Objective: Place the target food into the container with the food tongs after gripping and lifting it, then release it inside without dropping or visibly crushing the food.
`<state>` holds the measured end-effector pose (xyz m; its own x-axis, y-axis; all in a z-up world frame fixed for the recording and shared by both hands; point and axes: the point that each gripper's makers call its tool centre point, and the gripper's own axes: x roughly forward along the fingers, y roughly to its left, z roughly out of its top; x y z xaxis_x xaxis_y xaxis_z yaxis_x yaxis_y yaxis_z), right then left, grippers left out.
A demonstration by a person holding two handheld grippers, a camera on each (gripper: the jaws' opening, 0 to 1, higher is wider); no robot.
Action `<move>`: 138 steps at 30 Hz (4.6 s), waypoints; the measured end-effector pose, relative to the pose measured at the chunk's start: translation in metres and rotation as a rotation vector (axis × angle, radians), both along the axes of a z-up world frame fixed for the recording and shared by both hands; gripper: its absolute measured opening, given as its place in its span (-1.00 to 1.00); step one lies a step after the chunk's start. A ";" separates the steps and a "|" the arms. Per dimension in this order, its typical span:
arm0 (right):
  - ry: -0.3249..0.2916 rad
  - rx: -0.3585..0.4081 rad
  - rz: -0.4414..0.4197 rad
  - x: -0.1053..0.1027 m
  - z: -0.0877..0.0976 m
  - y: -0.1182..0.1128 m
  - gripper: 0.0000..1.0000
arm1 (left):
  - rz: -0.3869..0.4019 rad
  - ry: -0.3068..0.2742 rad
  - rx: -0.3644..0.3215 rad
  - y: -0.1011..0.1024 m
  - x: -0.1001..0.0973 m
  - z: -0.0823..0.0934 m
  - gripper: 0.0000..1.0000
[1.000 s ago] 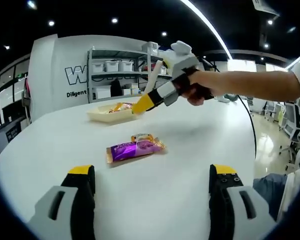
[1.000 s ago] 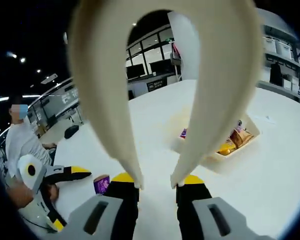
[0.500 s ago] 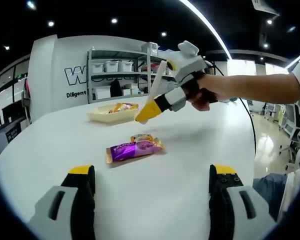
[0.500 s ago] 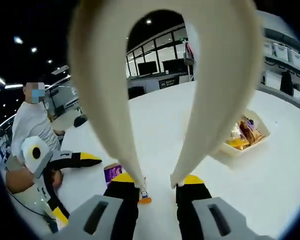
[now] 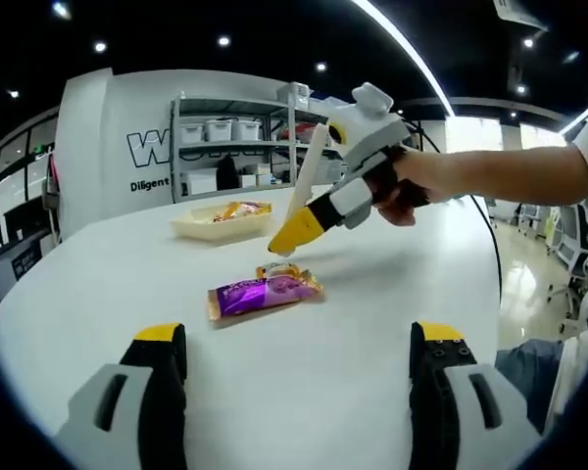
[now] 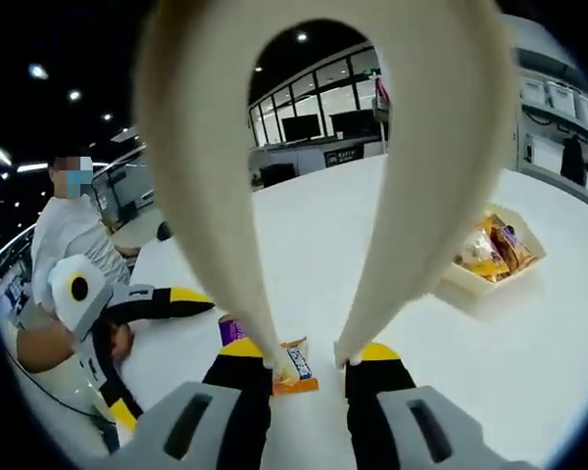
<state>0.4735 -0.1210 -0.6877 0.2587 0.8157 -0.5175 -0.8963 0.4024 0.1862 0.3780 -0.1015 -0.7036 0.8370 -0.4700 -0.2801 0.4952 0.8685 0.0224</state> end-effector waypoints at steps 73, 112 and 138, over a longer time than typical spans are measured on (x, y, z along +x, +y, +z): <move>-0.167 -0.053 -0.026 0.011 -0.003 0.012 -0.74 | 0.004 -0.004 0.001 -0.001 0.000 0.001 0.87; -0.145 0.001 -0.236 0.116 0.050 -0.004 -0.76 | 0.022 -0.048 -0.073 0.003 0.000 0.013 0.90; 0.013 -0.107 -0.183 0.089 -0.011 0.016 -0.68 | 0.020 -0.054 -0.107 0.004 0.000 0.016 0.91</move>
<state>0.5620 -0.1050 -0.6992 0.3900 0.6959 -0.6031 -0.8044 0.5762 0.1447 0.3783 -0.0978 -0.6874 0.8591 -0.4779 -0.1833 0.4783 0.8770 -0.0445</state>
